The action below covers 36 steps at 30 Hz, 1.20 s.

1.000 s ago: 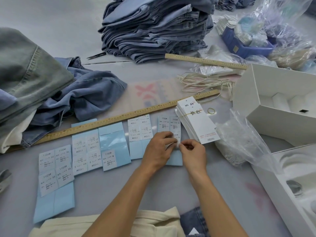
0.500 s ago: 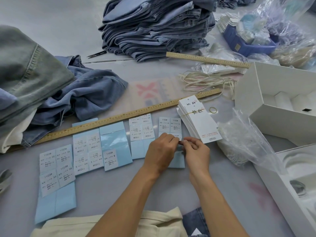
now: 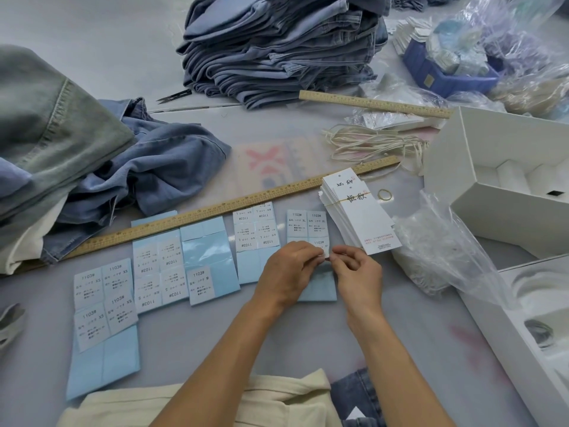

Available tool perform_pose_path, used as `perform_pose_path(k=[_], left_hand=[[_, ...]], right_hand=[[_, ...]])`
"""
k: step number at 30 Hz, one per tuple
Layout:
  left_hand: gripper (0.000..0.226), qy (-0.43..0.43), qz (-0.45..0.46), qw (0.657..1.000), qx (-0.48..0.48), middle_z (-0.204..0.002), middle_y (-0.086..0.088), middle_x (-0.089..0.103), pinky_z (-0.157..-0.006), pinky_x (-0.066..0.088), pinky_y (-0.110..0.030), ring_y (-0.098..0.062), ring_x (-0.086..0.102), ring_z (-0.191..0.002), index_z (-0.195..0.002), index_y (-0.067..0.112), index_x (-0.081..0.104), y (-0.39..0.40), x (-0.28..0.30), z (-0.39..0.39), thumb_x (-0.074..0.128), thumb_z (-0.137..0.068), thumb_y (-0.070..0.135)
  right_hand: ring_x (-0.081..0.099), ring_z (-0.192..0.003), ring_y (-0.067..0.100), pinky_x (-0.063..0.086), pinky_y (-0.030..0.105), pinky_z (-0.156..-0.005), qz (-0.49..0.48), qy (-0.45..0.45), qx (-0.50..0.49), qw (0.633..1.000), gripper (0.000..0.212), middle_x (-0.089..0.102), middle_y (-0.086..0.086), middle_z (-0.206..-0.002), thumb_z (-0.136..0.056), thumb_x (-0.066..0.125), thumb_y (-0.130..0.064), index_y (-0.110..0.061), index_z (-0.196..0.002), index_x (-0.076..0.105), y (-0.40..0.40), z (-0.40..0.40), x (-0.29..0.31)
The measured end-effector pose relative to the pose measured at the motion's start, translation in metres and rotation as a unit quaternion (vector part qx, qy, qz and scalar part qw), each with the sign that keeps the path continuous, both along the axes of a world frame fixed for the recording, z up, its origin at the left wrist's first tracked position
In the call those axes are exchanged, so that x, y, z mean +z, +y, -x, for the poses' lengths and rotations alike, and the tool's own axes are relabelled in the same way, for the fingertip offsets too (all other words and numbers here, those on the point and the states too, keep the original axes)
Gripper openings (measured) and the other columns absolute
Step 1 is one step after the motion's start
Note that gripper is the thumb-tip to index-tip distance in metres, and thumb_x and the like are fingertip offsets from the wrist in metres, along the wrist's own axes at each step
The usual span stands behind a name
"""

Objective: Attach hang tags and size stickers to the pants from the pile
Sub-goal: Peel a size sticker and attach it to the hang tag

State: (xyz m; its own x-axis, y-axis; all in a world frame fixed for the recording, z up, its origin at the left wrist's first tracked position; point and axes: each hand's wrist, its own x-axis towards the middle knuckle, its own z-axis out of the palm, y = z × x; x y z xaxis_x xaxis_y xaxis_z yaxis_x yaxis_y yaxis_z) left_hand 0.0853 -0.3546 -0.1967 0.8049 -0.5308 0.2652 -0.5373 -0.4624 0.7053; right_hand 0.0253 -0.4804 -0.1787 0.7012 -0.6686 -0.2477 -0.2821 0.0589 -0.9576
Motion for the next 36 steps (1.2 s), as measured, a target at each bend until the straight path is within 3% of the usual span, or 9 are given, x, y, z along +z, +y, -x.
perform_pose_path(k=[2,5,10,19,25,28,32,34,36], left_hand=[[0.016,-0.005,-0.006,1.0,0.001,-0.107,-0.008,0.075,-0.085,0.055,-0.045,-0.028,0.068,-0.099,-0.107,0.004,0.077,0.003,0.003,-0.001,0.066,-0.095,0.004],[0.023,-0.051,-0.024,0.998,0.031,-0.11,-0.011,0.073,-0.084,0.058,-0.043,-0.032,0.068,-0.103,-0.107,0.001,0.077,0.007,0.011,-0.001,0.068,-0.088,-0.008],[0.016,-0.073,-0.098,0.99,0.063,-0.118,-0.007,0.071,-0.092,0.05,-0.044,-0.03,0.061,-0.112,-0.109,0.007,0.076,0.028,0.008,-0.014,0.067,-0.095,0.007],[0.036,-0.001,-0.114,0.993,0.008,-0.131,0.001,0.067,-0.107,0.044,-0.037,-0.02,0.055,-0.125,-0.121,0.014,0.075,0.048,0.001,-0.023,0.08,-0.087,0.026],[0.022,-0.009,-0.062,0.996,0.061,-0.111,0.0,0.073,-0.095,0.049,-0.034,-0.02,0.059,-0.11,-0.108,0.011,0.076,0.048,0.0,-0.012,0.079,-0.086,0.015],[0.007,-0.025,-0.071,0.99,0.115,-0.097,0.0,0.069,-0.083,0.049,-0.034,-0.021,0.056,-0.097,-0.096,0.012,0.078,0.05,-0.001,-0.004,0.076,-0.09,0.014],[0.006,-0.002,-0.066,0.989,0.131,-0.089,0.0,0.064,-0.077,0.046,-0.034,-0.019,0.052,-0.089,-0.094,0.012,0.078,0.049,0.0,0.008,0.073,-0.092,0.012],[0.008,0.008,-0.059,0.99,0.131,-0.09,0.002,0.063,-0.077,0.045,-0.031,-0.017,0.05,-0.089,-0.098,0.013,0.078,0.047,0.0,0.01,0.071,-0.093,0.014],[0.009,0.014,-0.056,0.989,0.133,-0.09,0.002,0.063,-0.076,0.045,-0.03,-0.017,0.051,-0.09,-0.1,0.012,0.078,0.047,0.0,0.012,0.071,-0.093,0.014]], right_hand=[[0.069,-0.077,0.002,0.052,0.013,-0.073,0.051,0.014,0.022,0.998,0.021,0.074,-0.005,-0.084,-0.093,0.066,0.003,-0.017,-0.095,0.071,0.001,0.003,0.002],[0.067,-0.086,0.016,0.054,0.029,-0.08,0.259,0.041,0.052,0.964,0.019,0.073,-0.002,-0.098,-0.093,0.065,-0.002,-0.014,-0.104,0.074,0.006,0.014,0.002],[0.067,-0.095,0.028,0.056,0.038,-0.083,0.463,-0.025,0.144,0.874,0.019,0.072,0.009,-0.104,-0.09,0.067,0.006,-0.002,-0.105,0.075,0.011,0.013,-0.001],[0.062,-0.097,0.033,0.054,0.039,-0.085,0.456,-0.004,0.251,0.854,0.017,0.068,0.01,-0.105,-0.089,0.073,-0.002,-0.001,-0.105,0.076,-0.004,-0.006,-0.009],[0.061,-0.106,0.028,0.053,0.036,-0.085,0.493,-0.024,0.31,0.813,0.019,0.07,0.004,-0.111,-0.089,0.076,-0.012,-0.007,-0.107,0.076,0.005,-0.022,-0.009],[0.064,-0.095,0.028,0.057,0.039,-0.069,0.559,-0.027,0.321,0.764,0.004,0.07,0.003,-0.097,-0.085,0.079,-0.011,-0.008,-0.086,0.076,0.009,-0.025,-0.011],[0.065,-0.082,0.024,0.054,0.035,-0.056,0.642,-0.044,0.324,0.694,0.018,0.07,-0.001,-0.09,-0.074,0.086,-0.006,-0.013,-0.078,0.07,0.011,-0.024,-0.013],[0.067,-0.089,0.024,0.057,0.035,-0.064,0.607,-0.071,0.321,0.723,0.011,0.072,0.0,-0.098,-0.081,0.083,-0.01,-0.011,-0.087,0.074,0.007,-0.023,-0.017],[0.065,-0.102,0.023,0.057,0.032,-0.079,0.525,-0.068,0.31,0.79,0.017,0.073,0.0,-0.109,-0.085,0.081,-0.015,-0.01,-0.102,0.078,0.004,-0.021,-0.022]])
